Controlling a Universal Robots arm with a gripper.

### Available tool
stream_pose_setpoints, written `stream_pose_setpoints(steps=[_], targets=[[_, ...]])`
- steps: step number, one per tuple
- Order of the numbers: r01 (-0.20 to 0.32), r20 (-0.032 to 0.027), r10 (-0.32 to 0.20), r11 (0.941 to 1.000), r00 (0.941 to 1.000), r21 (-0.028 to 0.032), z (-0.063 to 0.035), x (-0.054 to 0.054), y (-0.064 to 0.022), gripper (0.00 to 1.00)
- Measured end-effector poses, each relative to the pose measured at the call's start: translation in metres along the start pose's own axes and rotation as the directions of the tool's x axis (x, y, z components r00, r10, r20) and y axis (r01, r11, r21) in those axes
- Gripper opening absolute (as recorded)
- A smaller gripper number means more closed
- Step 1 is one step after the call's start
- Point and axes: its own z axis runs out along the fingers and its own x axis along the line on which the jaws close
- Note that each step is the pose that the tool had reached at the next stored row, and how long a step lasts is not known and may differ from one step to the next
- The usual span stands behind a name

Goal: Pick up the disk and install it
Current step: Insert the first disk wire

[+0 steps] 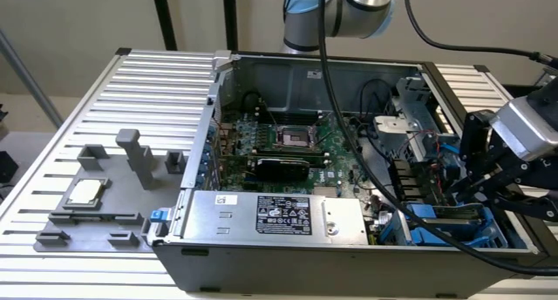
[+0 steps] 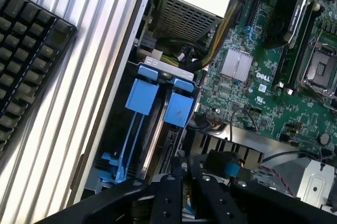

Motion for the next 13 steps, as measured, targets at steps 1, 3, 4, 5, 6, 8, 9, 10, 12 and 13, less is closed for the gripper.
stream_pose_setpoints(steps=[1,3,4,5,6,8,9,10,12,13], targets=[[-0.014,0.0006,0.014,0.9999,0.9999,0.002,0.0,0.0,0.0,0.16],[-0.041,0.0019,0.041,0.9991,0.9991,0.0054,0.0001,0.0,-0.0001,0.16],[-0.054,0.002,0.054,0.9985,0.9985,0.0068,0.0002,0.0,0.0,0.16],[-0.064,0.0014,0.064,0.9979,0.9979,0.0081,0.0003,0.0001,0.0,0.16],[-0.074,-0.0003,0.074,0.9972,0.9973,0.0091,0.0004,0.0001,0.0,0.16],[-0.09,-0.009,0.09,0.9959,0.9959,0.01,0.0008,0.0002,0.0,0.16],[-0.097,-0.0142,0.098,0.9952,0.9951,0.0102,0.0012,0.0003,0.0,0.16],[-0.105,-0.0195,0.105,0.9945,0.9943,0.0104,0.0015,0.0003,0.0,0.16],[-0.119,-0.0302,0.12,0.9928,0.9923,0.011,0.0023,0.0004,0.0,0.16],[-0.127,-0.0348,0.127,0.9918,0.9912,0.0115,0.0027,0.0005,0.0,0.16]])
